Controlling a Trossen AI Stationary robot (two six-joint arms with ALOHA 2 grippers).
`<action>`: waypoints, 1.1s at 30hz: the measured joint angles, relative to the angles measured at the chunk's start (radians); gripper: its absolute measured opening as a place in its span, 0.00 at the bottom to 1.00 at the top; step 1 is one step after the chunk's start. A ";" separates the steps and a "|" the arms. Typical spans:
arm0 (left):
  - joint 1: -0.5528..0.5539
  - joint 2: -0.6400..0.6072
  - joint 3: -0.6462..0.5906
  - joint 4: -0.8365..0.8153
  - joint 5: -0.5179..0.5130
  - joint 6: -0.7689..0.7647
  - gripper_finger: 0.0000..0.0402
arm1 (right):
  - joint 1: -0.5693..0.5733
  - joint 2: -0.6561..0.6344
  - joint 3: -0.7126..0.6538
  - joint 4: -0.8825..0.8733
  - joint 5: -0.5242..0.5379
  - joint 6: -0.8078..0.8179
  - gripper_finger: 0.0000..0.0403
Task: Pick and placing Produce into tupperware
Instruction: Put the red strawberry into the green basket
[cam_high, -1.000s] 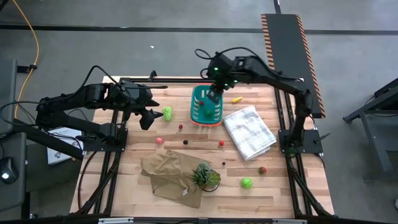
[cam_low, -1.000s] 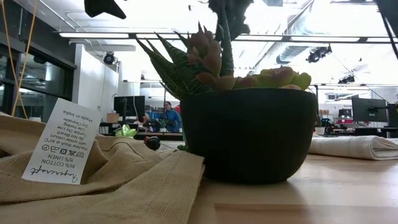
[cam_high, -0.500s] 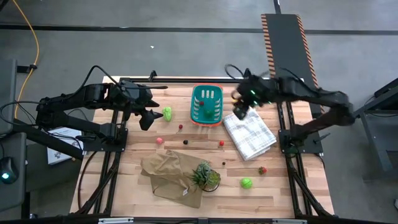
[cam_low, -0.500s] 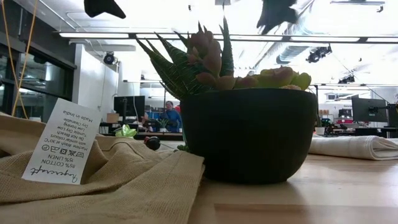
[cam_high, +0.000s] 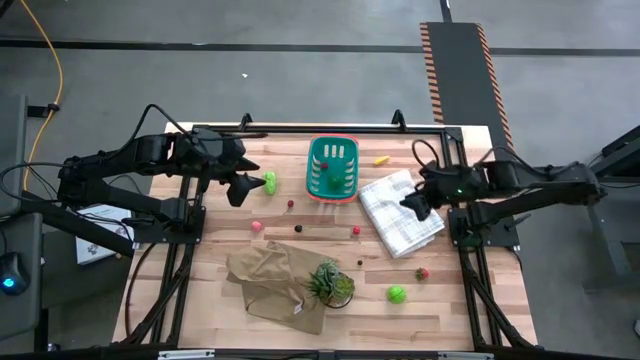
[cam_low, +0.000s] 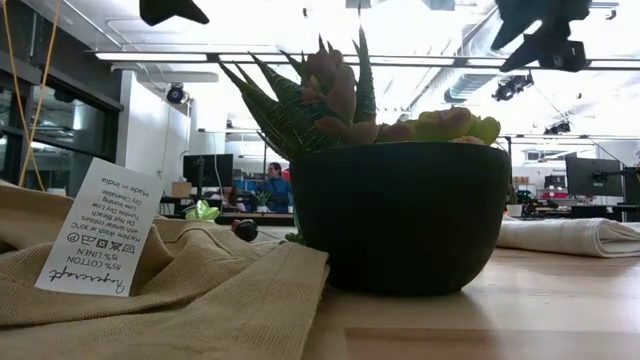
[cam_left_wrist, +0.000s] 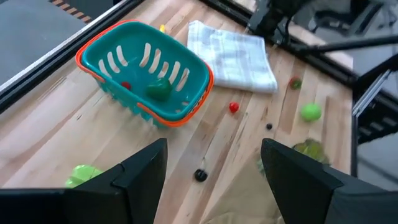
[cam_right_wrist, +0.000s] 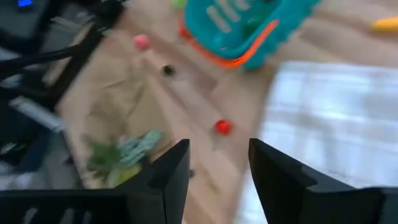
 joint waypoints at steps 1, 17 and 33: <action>0.000 0.003 0.000 0.008 0.000 -0.014 0.62 | 0.017 -0.013 -0.015 0.019 -0.010 0.000 0.39; -0.126 0.192 0.000 0.071 0.186 -0.271 0.62 | 0.127 -0.097 -0.048 -0.023 -0.148 -0.085 0.39; -0.251 0.323 0.000 -0.194 0.274 -0.364 0.62 | 0.138 -0.001 -0.043 -0.197 -0.327 -0.147 0.38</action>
